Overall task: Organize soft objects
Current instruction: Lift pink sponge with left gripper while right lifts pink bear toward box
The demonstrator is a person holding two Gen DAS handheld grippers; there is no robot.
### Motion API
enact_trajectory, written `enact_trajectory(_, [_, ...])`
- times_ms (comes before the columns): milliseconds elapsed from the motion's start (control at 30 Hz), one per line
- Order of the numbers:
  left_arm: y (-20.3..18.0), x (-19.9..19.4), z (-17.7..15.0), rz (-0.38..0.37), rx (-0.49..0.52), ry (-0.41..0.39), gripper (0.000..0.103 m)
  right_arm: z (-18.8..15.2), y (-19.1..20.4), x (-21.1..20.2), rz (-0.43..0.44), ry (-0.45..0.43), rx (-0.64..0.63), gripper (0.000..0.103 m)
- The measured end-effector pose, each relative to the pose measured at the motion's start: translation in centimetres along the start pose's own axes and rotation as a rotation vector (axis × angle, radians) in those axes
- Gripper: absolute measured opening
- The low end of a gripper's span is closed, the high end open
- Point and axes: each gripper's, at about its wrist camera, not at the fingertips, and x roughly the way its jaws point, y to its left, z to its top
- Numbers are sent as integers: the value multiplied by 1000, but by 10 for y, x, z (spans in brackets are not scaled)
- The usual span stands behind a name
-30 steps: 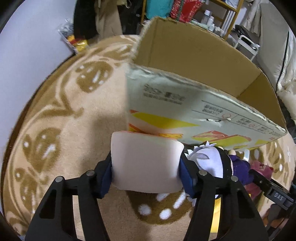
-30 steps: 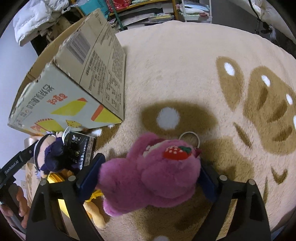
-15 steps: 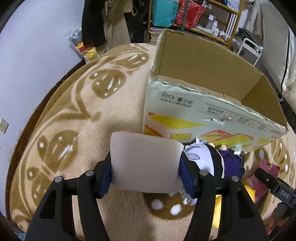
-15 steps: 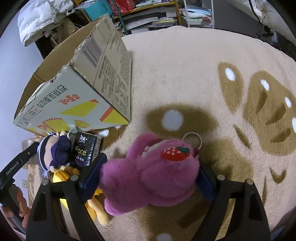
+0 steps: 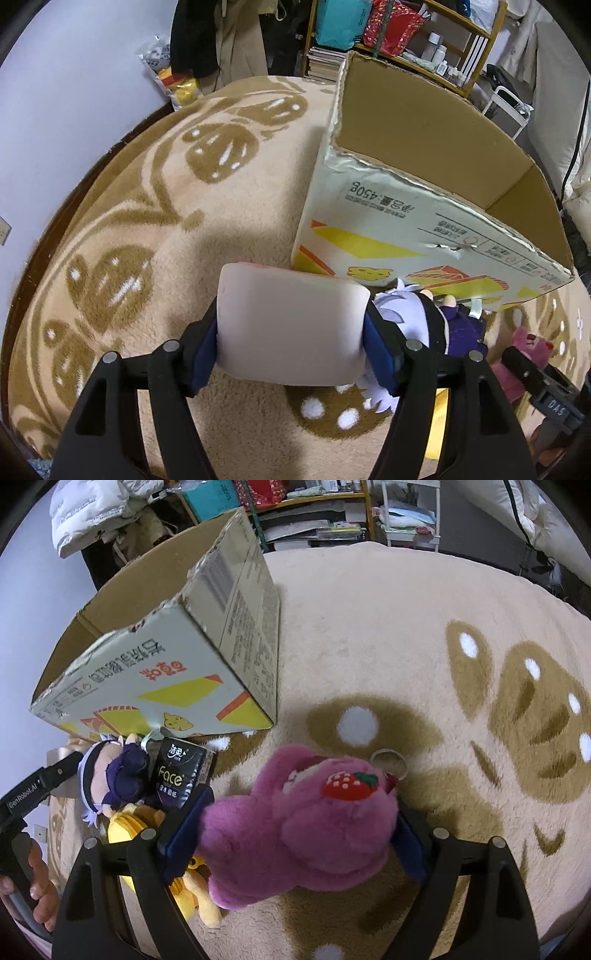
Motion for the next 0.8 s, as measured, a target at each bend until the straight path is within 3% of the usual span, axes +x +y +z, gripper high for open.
enact_trajectory(200, [3, 4, 0, 16, -18, 6, 71, -3, 7, 3, -1, 17, 0, 93])
enact_trajectory(467, [5, -6, -2, -19, -31, -22, 70, 1, 5, 3, -16, 13, -17, 93])
enact_trajectory(633, [5, -22, -3, -2, -23, -87, 70, -1, 8, -1, -23, -4, -22, 93])
enact_trajectory(800, [-1, -55, -9, 68, 21, -217, 70, 0, 9, -29, -10, -112, -22, 93])
